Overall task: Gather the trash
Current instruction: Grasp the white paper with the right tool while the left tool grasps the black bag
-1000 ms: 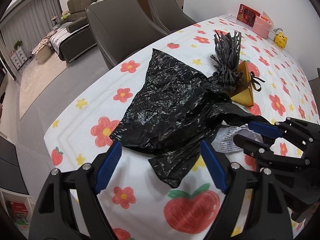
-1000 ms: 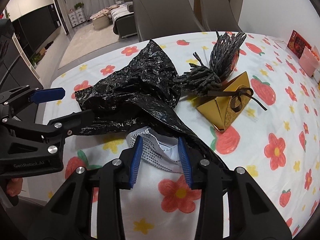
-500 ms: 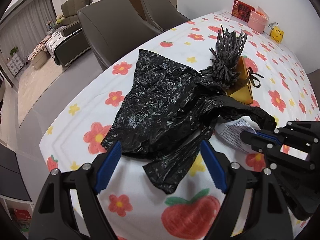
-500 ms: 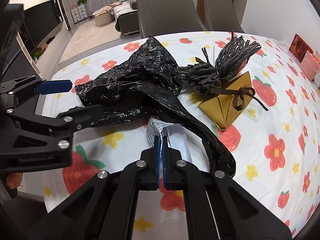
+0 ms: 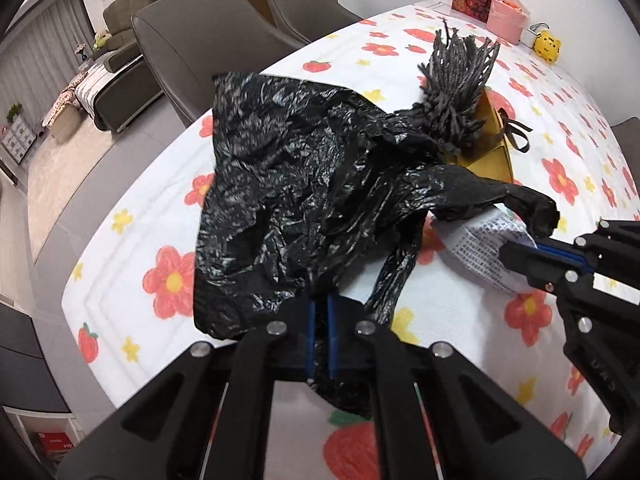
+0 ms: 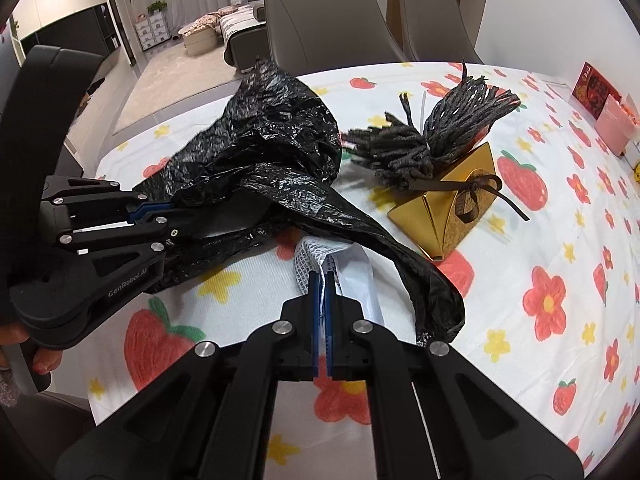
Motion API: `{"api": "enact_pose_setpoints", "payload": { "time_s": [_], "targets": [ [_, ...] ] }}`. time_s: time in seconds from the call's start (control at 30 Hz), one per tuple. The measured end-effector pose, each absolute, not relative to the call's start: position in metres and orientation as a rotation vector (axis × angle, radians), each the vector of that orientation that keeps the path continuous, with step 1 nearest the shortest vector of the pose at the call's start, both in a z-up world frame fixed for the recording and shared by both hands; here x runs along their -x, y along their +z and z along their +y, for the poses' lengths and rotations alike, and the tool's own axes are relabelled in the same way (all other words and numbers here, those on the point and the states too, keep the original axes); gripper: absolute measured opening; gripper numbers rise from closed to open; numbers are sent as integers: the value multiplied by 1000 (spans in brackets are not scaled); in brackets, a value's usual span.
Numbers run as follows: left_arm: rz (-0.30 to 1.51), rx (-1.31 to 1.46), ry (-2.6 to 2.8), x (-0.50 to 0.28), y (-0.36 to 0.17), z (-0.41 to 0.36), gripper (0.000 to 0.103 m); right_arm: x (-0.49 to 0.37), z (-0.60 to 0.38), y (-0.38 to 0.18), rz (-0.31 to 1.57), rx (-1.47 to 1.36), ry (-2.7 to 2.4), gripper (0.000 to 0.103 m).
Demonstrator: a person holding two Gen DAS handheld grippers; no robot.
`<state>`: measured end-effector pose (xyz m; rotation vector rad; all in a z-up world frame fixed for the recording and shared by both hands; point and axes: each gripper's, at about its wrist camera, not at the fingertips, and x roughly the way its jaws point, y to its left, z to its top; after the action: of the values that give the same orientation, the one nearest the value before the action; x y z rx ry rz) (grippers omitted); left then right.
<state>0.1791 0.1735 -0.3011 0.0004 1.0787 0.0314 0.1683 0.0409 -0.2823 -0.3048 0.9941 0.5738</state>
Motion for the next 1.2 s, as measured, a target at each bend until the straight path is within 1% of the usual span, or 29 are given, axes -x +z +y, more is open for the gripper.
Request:
{"api": "enact_pose_setpoints", "payload": {
  "time_s": [0.33, 0.7, 0.93, 1.2],
  "targets": [
    [1052, -11, 55, -151, -273, 165, 5, -152, 24, -258, 966, 282, 572, 2],
    [1039, -60, 30, -134, -245, 123, 5, -127, -39, -227, 933, 220, 485, 2],
    [994, -109, -23, -141, -222, 58, 5, -112, -119, -207, 902, 149, 342, 1],
    [938, -175, -148, -141, -199, -51, 5, -89, -235, -185, 858, 50, 127, 1]
  ]
}}
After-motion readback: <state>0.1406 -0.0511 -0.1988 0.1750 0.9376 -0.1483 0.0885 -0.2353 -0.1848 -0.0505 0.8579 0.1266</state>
